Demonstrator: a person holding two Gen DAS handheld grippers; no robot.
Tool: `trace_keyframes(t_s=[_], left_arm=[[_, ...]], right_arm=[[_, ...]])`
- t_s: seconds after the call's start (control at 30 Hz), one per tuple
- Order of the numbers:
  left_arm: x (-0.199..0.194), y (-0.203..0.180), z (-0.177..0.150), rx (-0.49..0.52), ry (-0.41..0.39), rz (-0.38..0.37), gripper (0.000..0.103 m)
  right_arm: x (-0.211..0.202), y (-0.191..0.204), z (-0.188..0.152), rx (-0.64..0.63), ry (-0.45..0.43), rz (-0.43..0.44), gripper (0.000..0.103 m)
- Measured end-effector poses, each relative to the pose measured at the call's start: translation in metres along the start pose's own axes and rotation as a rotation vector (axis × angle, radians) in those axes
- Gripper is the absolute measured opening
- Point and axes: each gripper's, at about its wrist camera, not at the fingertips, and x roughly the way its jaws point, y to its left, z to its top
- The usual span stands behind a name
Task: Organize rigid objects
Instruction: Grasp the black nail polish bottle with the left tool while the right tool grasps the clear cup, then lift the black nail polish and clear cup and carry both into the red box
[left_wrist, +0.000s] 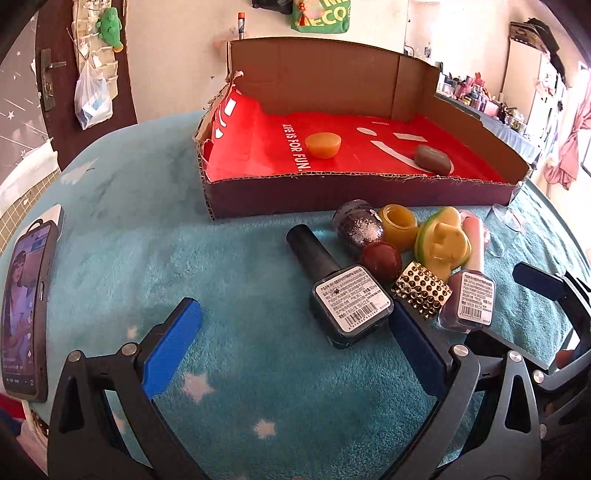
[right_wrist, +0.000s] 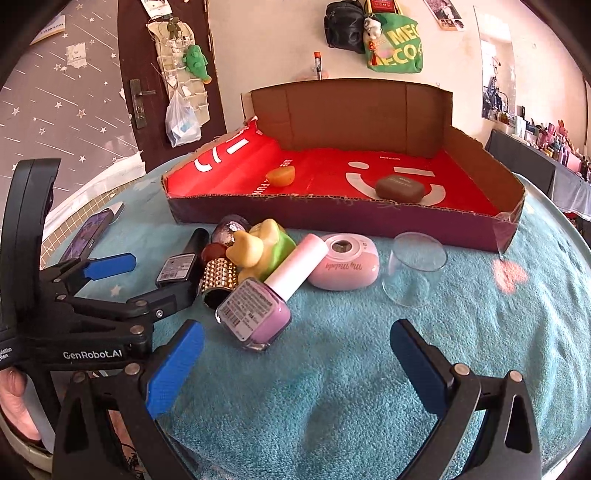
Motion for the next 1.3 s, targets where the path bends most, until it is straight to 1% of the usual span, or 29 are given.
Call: trace_keyframes(t_s=[0.27,0.37,0.43,0.53,0.63,0.7,0.77,0.83,0.9,0.93,1.0,1.07,1.1,1.13,1.17,1.2,1.23,1.27,1.3], left_arm=[[0.005,-0.001,0.004,0.004,0.008,0.008,0.103],[0.008,-0.002,0.006,0.008,0.011,0.016,0.103],[0.009,-0.002,0.006,0.007,0.012,0.020,0.103],[0.011,-0.004,0.007,0.008,0.011,0.030,0.103],[0.011,-0.004,0.007,0.004,0.011,0.033,0.103],[0.011,-0.004,0.007,0.000,0.012,0.034,0.103],[0.012,-0.003,0.007,-0.006,0.010,0.036,0.103],[0.011,-0.003,0.007,-0.011,0.006,0.037,0.103],[0.011,-0.003,0.006,-0.015,0.001,0.038,0.101],[0.010,-0.004,0.005,-0.017,-0.001,0.039,0.098],[0.007,-0.004,0.004,-0.022,-0.009,0.042,0.088],[0.004,-0.005,0.003,-0.022,-0.017,0.040,0.067],[0.003,-0.006,0.003,-0.022,-0.018,0.035,0.062],[0.002,-0.006,0.003,-0.026,-0.020,0.024,0.050],[0.001,-0.006,0.003,-0.030,-0.019,0.009,0.041],[0.001,-0.005,0.004,-0.033,-0.019,0.005,0.041],[0.001,-0.005,0.004,-0.035,-0.018,0.002,0.041],[0.000,-0.004,0.004,-0.037,-0.018,-0.002,0.041],[0.000,-0.003,0.003,-0.042,-0.020,-0.005,0.041]], right_arm=[[0.004,-0.004,0.002,0.009,0.006,0.000,0.103],[-0.005,-0.009,0.002,0.019,-0.017,-0.010,0.103],[-0.011,-0.016,0.003,0.030,-0.033,-0.027,0.103],[-0.018,-0.033,0.003,0.051,-0.059,-0.090,0.103],[-0.016,-0.053,0.004,0.093,-0.051,-0.134,0.103],[-0.012,-0.066,0.004,0.129,-0.036,-0.149,0.100],[-0.005,-0.076,0.005,0.147,-0.014,-0.172,0.094],[0.002,-0.082,0.008,0.157,0.008,-0.170,0.088],[0.006,-0.084,0.013,0.160,0.013,-0.173,0.087],[0.008,-0.083,0.016,0.152,0.014,-0.175,0.086],[0.013,-0.082,0.021,0.131,0.016,-0.177,0.081],[0.016,-0.080,0.025,0.117,0.019,-0.180,0.073],[0.018,-0.079,0.026,0.112,0.021,-0.178,0.069],[0.019,-0.078,0.027,0.111,0.021,-0.171,0.065],[0.019,-0.078,0.028,0.113,0.020,-0.162,0.060],[0.020,-0.076,0.028,0.112,0.019,-0.154,0.057],[0.019,-0.075,0.029,0.111,0.017,-0.141,0.049],[0.019,-0.073,0.029,0.108,0.016,-0.126,0.042],[0.019,-0.071,0.029,0.103,0.016,-0.131,0.042]])
